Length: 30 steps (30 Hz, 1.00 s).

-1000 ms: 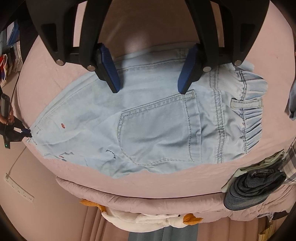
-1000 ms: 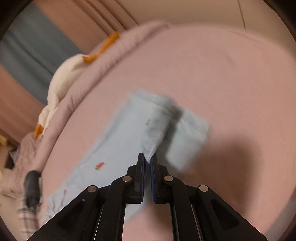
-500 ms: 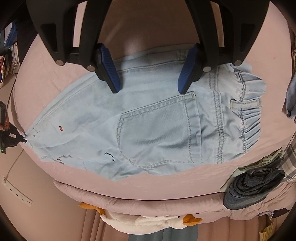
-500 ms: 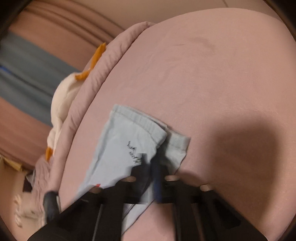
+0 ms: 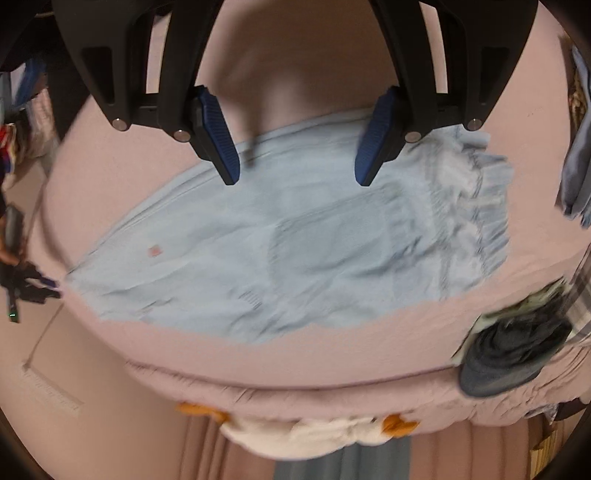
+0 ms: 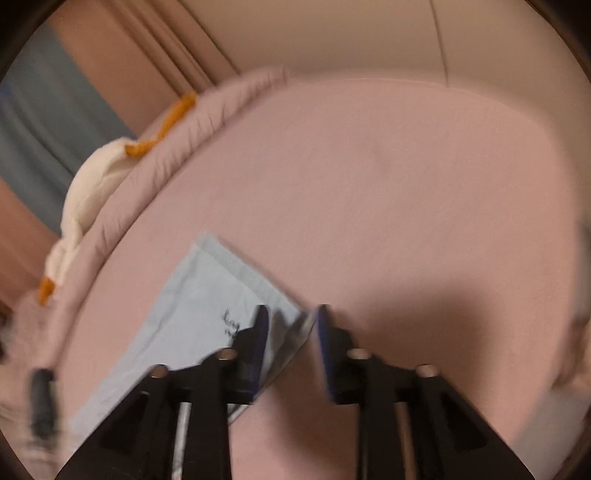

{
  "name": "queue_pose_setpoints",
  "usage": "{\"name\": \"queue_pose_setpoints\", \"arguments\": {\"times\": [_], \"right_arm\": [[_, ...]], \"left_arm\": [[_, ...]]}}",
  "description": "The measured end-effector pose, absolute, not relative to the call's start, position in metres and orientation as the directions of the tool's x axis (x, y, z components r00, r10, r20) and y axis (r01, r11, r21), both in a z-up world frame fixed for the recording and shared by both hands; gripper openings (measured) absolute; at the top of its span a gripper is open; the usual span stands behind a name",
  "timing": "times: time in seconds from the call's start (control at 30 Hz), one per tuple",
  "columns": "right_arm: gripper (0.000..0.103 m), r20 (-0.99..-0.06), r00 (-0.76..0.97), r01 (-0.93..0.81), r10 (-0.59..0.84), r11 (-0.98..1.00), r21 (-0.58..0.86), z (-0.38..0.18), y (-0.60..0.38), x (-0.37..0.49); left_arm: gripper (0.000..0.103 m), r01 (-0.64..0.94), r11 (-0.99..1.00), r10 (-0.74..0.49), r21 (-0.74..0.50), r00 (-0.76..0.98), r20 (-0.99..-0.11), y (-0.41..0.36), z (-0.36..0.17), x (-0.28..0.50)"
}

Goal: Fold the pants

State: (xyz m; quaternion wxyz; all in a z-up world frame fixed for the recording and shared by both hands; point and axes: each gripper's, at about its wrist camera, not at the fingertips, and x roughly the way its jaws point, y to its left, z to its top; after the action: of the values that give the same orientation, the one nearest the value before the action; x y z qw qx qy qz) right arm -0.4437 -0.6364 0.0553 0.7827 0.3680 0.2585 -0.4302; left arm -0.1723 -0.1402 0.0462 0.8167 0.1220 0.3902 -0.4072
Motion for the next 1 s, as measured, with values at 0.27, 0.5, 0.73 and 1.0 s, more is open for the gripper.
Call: {"name": "queue_pose_setpoints", "arguments": {"times": [0.27, 0.5, 0.73, 1.0], "right_arm": [[0.017, -0.709, 0.659, 0.545, -0.251, 0.809, 0.219, 0.064, -0.521, -0.34], [0.016, -0.848, 0.503, 0.38, -0.169, 0.924, 0.042, 0.009, -0.46, -0.294], [0.016, -0.849, 0.475, 0.369, -0.234, 0.928, -0.049, 0.034, -0.462, -0.301], [0.018, -0.753, 0.649, 0.182, 0.111, 0.938, 0.295, 0.053, -0.444, -0.21]], "left_arm": [[0.063, 0.794, 0.586, -0.59, -0.162, 0.281, -0.757, -0.204, 0.033, -0.174], [0.062, 0.806, 0.573, -0.549, -0.149, 0.243, -0.8, -0.173, 0.013, -0.187], [0.063, 0.775, 0.596, -0.621, -0.209, 0.28, -0.732, -0.136, 0.049, -0.175], [0.062, 0.627, 0.746, -0.559, -0.224, 0.408, -0.722, -0.138, 0.051, -0.099]]}}
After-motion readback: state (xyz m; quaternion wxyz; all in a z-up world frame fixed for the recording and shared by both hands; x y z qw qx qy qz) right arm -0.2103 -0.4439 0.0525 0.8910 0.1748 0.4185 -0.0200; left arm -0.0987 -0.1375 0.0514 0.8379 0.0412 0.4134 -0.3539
